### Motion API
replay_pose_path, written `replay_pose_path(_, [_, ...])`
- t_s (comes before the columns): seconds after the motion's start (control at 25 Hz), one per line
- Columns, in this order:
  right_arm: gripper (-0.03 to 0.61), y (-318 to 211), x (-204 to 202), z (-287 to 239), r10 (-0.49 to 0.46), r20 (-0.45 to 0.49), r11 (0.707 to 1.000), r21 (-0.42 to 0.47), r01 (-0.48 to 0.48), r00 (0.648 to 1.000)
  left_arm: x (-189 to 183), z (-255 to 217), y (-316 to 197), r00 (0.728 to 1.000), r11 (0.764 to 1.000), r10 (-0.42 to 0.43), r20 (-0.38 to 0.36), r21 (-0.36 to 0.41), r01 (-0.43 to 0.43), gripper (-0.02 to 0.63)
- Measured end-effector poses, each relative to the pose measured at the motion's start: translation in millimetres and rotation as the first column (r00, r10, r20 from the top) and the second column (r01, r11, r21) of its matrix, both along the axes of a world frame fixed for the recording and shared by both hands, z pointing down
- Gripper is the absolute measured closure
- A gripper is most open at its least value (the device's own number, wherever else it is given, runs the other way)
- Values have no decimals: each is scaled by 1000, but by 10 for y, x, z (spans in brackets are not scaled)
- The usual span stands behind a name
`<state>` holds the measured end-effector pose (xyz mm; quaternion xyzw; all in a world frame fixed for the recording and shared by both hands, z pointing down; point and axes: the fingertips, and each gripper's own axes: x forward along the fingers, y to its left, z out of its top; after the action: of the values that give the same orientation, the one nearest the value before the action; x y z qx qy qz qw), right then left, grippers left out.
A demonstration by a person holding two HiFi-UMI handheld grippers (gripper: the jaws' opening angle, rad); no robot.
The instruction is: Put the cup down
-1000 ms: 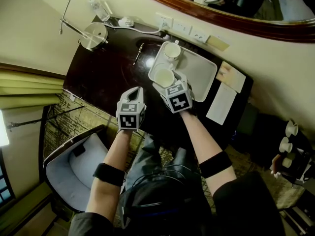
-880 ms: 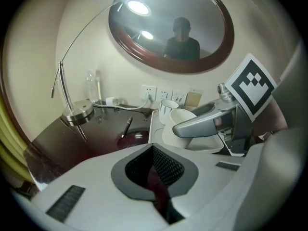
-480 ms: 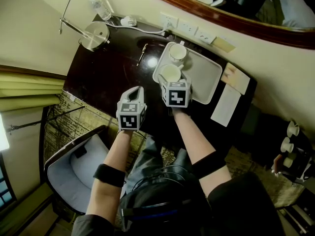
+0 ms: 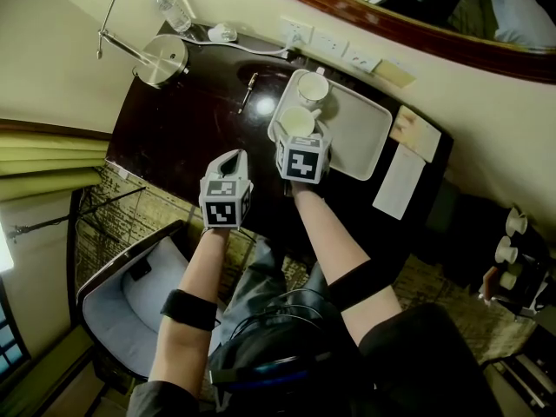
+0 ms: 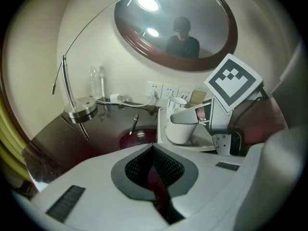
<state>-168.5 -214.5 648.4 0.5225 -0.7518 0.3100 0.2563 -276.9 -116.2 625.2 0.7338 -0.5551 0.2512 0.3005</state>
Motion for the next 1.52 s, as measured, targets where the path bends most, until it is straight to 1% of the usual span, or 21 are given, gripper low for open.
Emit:
replay_pose_path(0.16, [139, 10, 21, 27, 22, -23, 1000, 4, -22, 999, -18, 31, 59, 1000, 1000, -9, -2, -8, 9, 612])
replay_pose_path(0.32, [120, 14, 42, 26, 25, -22, 1000, -9, -25, 999, -12, 46, 104, 1000, 1000, -9, -3, -11, 9, 612])
replay_pose_path(0.44, [117, 49, 72, 8, 22, -14, 1000, -6, -22, 1000, -20, 57, 109, 1000, 1000, -12, 6, -5, 12, 612])
replay_pose_path(0.56, [117, 143, 73, -15, 1, 5, 1000, -17, -1, 1000, 26, 8, 120, 1000, 1000, -9, 1, -4, 9, 611])
replay_pose_path(0.72, [118, 318, 120, -81, -49, 35, 998, -37, 51, 998, 79, -91, 139, 1000, 1000, -11, 9, 8, 11, 611])
replay_pose_path(0.76, [128, 365, 132, -118, -72, 45, 997, -38, 74, 996, 110, -138, 150, 1000, 1000, -11, 7, 8, 10, 611])
replay_pose_path(0.8, [165, 414, 149, -159, -99, 54, 994, -37, 101, 994, 136, -184, 153, 1000, 1000, -11, 8, 15, 11, 611])
replay_pose_path(0.88, [181, 510, 203, -251, -152, 66, 988, -30, 154, 986, 165, -267, 134, 1000, 999, -14, 24, 48, 12, 611])
replay_pose_path(0.92, [201, 550, 234, -314, -175, 72, 984, -22, 177, 982, 195, -314, 129, 999, 998, -12, 32, 62, 10, 611])
replay_pose_path(1.0, [293, 621, 323, -455, -211, 79, 977, 1, 212, 974, 314, -430, 157, 999, 997, -1, 32, 72, -2, 611])
replay_pose_path(1.12, [385, 733, 516, -577, -249, 83, 968, 18, 248, 965, 483, -586, 223, 1000, 996, -1, 20, 85, -1, 611])
replay_pose_path(1.28, [466, 863, 776, -811, -303, 84, 953, 53, 299, 949, 659, -697, 326, 1000, 995, -19, 17, 99, 17, 611])
replay_pose_path(1.4, [511, 1008, 1021, -847, -336, 78, 942, 44, 333, 939, 811, -727, 422, 999, 995, -30, 11, 100, 29, 611])
replay_pose_path(1.52, [532, 1113, 1329, -805, -349, 41, 937, 49, 347, 936, 964, -759, 520, 999, 994, -31, 15, 103, 29, 611])
